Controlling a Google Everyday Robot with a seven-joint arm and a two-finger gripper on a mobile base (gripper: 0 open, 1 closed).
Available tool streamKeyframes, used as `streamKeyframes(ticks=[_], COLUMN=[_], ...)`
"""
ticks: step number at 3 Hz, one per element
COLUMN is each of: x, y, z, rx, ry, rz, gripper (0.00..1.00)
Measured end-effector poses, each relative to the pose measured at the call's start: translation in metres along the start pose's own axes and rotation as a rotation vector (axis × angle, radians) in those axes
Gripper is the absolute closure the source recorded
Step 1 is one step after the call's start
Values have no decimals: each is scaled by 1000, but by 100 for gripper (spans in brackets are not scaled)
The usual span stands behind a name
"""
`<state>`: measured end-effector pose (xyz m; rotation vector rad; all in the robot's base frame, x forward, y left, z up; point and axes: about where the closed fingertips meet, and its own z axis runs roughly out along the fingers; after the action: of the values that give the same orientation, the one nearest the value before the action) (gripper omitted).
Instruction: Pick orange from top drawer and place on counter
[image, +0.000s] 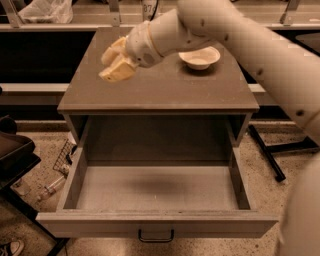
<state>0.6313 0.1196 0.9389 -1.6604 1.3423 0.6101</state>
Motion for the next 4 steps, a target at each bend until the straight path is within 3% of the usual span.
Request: streamKeyframes(ticks=[1,2,3,4], x=[4,41,42,58], y=[-38,-51,-43,-23], z=[48,107,111,130], rx=[21,3,-4,-26], ry=[-71,-83,-78,-84], rz=[3,39,48,86], gripper=[100,100,100,100])
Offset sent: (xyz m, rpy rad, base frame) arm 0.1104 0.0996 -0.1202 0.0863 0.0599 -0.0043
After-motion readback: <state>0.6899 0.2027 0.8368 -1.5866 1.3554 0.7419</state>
